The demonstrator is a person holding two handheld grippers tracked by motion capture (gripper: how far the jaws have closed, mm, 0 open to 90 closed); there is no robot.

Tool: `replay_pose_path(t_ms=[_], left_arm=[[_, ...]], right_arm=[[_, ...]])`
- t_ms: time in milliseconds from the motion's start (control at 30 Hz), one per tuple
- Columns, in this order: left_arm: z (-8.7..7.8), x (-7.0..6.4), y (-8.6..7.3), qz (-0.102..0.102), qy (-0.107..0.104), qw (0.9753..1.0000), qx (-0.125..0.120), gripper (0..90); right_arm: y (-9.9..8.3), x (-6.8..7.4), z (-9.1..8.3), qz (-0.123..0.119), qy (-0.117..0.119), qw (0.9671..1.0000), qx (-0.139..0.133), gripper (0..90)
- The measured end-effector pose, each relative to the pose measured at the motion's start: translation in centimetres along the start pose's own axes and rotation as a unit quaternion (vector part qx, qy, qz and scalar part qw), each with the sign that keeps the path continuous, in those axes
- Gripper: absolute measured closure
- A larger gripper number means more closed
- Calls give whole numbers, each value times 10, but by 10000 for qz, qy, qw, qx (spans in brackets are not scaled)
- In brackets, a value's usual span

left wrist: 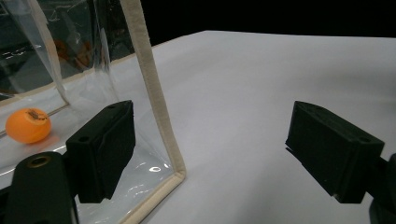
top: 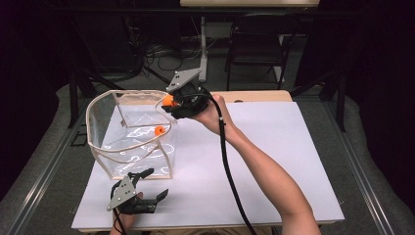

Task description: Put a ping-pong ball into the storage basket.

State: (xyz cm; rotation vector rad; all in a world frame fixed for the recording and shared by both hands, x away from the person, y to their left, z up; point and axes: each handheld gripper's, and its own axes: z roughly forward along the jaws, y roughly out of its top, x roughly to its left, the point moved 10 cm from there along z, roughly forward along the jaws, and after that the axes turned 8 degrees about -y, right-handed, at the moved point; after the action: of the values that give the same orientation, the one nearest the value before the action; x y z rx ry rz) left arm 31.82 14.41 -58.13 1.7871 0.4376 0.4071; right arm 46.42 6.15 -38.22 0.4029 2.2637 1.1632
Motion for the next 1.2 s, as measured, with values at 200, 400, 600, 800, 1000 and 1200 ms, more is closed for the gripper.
replay_pose_path(t_ms=[200,400,600,800,1000,1200], left_arm=[[0,0,0,-13,2,10000,-14,157],[0,0,0,2,-1,10000,1,157],[0,0,0,-10,-7,10000,-23,157],[0,0,0,1,-4,10000,1,157],[0,0,0,-12,-7,10000,-22,157],[0,0,0,-17,-3,10000,-25,157]], right_arm=[[2,1,2,17,6,10000,-32,510],[4,2,4,20,7,10000,-74,510],[6,5,6,33,20,10000,-85,510],[7,6,9,34,32,9999,-101,510],[7,7,11,45,46,9999,-116,510],[8,9,14,68,52,9999,-115,510]])
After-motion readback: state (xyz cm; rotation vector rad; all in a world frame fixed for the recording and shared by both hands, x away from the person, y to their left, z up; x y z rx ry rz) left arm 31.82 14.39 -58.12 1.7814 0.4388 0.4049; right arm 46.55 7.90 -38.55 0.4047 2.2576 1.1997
